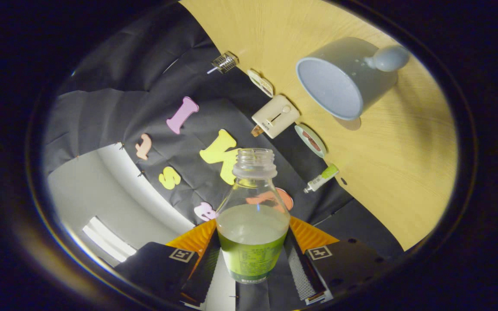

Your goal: Take the bottle from table, then pour the juice into the cup, finally place the bottle on the coaster

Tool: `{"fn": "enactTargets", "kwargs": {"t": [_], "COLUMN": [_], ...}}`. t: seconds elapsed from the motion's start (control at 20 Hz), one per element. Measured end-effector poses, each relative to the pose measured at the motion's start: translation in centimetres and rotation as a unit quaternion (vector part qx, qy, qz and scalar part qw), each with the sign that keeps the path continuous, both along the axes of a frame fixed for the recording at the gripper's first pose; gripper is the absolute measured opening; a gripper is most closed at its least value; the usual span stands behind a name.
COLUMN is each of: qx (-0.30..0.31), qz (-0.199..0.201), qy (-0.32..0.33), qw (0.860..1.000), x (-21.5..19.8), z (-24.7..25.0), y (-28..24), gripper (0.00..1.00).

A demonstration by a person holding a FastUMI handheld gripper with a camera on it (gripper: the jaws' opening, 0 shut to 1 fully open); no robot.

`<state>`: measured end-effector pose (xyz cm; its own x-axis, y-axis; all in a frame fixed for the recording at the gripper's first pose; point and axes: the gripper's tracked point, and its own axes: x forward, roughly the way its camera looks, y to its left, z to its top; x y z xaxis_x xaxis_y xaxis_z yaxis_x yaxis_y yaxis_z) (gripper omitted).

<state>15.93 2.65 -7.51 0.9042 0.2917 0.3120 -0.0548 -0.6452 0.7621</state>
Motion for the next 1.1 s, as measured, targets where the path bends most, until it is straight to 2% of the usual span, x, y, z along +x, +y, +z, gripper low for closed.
{"fn": "enactTargets", "kwargs": {"t": [0.2, 0.25, 0.35, 0.5, 0.6, 0.7, 0.75, 0.8, 0.85, 0.9, 1.05, 1.1], "qx": [-0.017, -0.038, -0.132, -0.289, -0.353, -0.394, -0.424, -0.462, -0.507, -0.558, -0.708, -0.736], "qz": [0.000, 0.000, 0.013, 0.026, 0.018, -0.002, -0.012, -0.020, -0.025, -0.029, -0.034, -0.049], "qy": [0.008, 0.011, 0.012, 0.034, 0.048, 0.038, 0.030, 0.026, 0.029, 0.033, 0.054, 0.049], "qw": [1.000, 0.999, 0.991, 0.956, 0.934, 0.918, 0.905, 0.886, 0.861, 0.829, 0.703, 0.673], "x": [-0.1, -0.2, -0.4, -0.6, -0.8, -0.8, -0.7, -0.6, -0.5, -0.5, -0.8, -0.8], "z": [-0.7, -0.9, -1.5, -2.6, -3.0, -2.6, -2.5, -2.8, -3.5, -4.3, -6.9, -6.9], "y": [-0.2, 0.1, 1.4, 2.2, 1.7, 1.3, 1.1, 1.0, 0.8, 0.6, -1.2, -1.8], "gripper": [0.79, 0.79, 0.80, 0.80, 0.80, 0.80, 0.80, 0.80, 0.80, 0.80, 0.81, 0.81]}}
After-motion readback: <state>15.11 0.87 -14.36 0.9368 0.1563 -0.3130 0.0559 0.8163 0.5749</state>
